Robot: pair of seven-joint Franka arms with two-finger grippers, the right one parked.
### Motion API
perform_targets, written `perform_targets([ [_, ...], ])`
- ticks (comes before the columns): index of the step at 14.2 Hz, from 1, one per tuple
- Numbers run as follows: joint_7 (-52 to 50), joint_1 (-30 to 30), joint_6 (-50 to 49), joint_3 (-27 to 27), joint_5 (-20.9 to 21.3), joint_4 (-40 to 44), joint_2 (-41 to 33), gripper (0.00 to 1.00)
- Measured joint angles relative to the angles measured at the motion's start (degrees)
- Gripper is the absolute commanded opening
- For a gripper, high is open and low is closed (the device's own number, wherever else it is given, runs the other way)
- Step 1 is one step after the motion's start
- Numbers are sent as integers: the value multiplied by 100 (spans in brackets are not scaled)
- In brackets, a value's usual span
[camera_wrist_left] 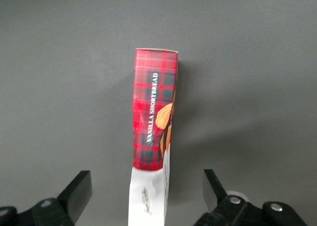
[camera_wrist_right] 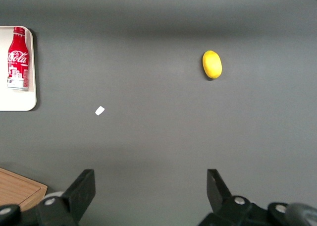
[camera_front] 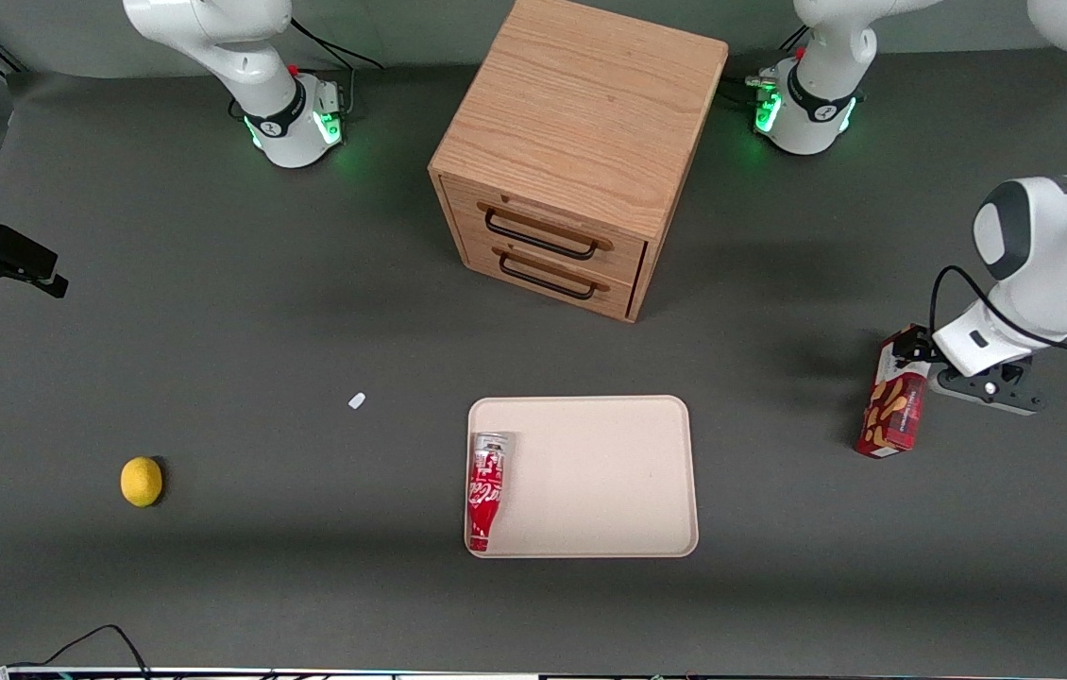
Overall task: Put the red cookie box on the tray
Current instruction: 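Close the left gripper on the cookie box and lift it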
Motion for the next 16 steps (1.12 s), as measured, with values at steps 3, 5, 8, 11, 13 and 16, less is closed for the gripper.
perform_targets([
  [3, 86, -3, 527, -4, 11, -53, 367, 100],
  [5, 102, -7, 800, -8, 16, -65, 597, 100],
  [8, 113, -12, 961, -14, 19, -64, 809, 97],
  [11, 118, -11, 962, 33, 19, -65, 847, 41],
  [13, 125, -11, 962, 65, 19, -65, 847, 7],
  [16, 126, -11, 957, 69, 20, -66, 847, 0],
])
